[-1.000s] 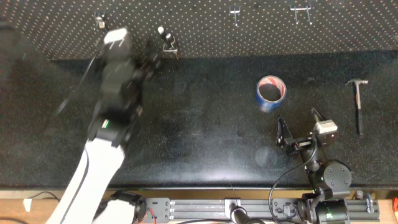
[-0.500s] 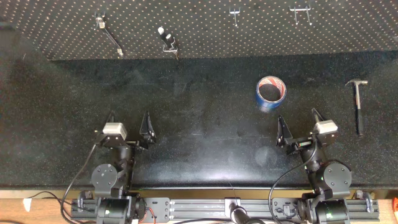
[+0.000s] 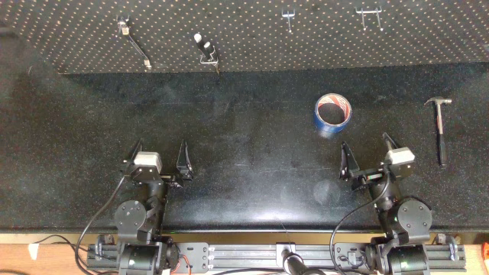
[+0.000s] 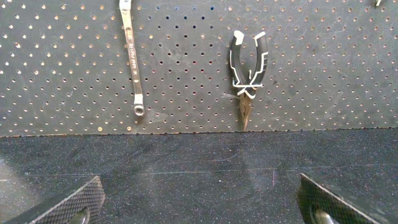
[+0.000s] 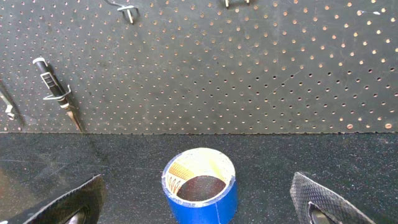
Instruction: Place Tools Onto Pegboard
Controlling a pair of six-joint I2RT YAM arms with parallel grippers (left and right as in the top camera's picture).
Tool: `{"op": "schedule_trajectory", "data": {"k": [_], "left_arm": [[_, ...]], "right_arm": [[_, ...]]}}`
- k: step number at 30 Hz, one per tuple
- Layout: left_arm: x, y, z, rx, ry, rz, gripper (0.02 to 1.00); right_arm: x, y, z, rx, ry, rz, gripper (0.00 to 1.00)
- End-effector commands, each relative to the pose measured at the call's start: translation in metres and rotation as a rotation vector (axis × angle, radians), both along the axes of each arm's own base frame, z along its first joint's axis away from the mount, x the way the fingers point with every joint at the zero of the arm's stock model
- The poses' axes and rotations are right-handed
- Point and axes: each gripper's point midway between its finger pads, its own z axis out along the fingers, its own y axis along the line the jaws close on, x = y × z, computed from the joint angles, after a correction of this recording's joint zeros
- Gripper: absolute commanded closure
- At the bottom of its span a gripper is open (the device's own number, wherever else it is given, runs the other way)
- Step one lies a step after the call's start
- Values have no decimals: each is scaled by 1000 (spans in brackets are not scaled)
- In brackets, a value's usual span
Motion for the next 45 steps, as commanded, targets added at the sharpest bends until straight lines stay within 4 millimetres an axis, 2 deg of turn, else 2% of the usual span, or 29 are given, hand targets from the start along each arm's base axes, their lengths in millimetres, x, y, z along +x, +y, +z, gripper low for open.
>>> {"op": "schedule_trajectory", "data": {"k": [1,2,5,6,7,9,10,11,13,16,21,22,23,24,25,26,27,28,29,31,32,34,36,40,45], "left_arm": [[-1,-3,1,16,-6,-14,23],[-1,-3,1,16,-6,-14,23],[-1,-3,1,16,-6,-14,23],[-1,-3,0,16,-6,-14,23],[-1,-3,1,16,-6,-14,23],[-1,-3,1,16,-6,-14,23],[-1,-3,1,16,-6,-14,23],[-1,-3,1,16,-6,-14,20],[-1,-3,1,16,-6,-14,23],[-1,-3,1,16,-6,-14,23],[-1,-3,1,16,-6,-14,23],[-1,-3,1,16,-6,-14,23],[-1,-3,1,16,-6,-14,23],[-1,-3,1,16,-6,-14,23],[-1,-3,1,16,-6,-14,23],[-1,-3,0,16,-6,-14,23],[-1,-3,1,16,-6,-14,23],[-1,-3,1,16,-6,-14,23],[-1,-3,1,16,-6,-14,23],[-1,-3,1,16,-6,-14,23],[-1,-3,1,16,-6,-14,23],[-1,-3,1,16,-6,-14,23],[-1,-3,1,16,-6,-14,23],[-1,-3,1,16,-6,-14,25],[-1,-3,1,16,-6,-14,23]], "right_arm": [[-1,6,9,18,-38,27,25],[-1,6,16,22,-62,30,25],[11,24,49,100,139,82,25],[23,43,63,83,291,145,25],[35,60,64,65,467,197,25],[62,71,32,6,820,177,25],[72,74,22,-3,887,171,25],[86,77,-1,-19,999,160,25],[95,79,-32,-40,1090,155,25],[99,68,-78,-114,1201,90,25],[110,72,-109,-235,1198,183,25],[109,71,-112,-244,1205,189,115],[109,71,-116,-248,1212,192,325],[109,71,-118,-249,1216,192,658],[109,71,-118,-249,1216,192,921],[116,74,-109,-243,1170,198,921],[122,81,-83,-235,1080,210,923],[128,91,-43,-221,948,228,923],[129,114,23,-190,731,273,925],[120,143,109,-149,434,348,923],[116,153,132,-135,353,373,925],[123,177,139,-181,259,429,925],[137,185,127,-193,257,432,925],[184,172,96,-241,259,235,925],[217,188,76,-305,166,243,925]]}}
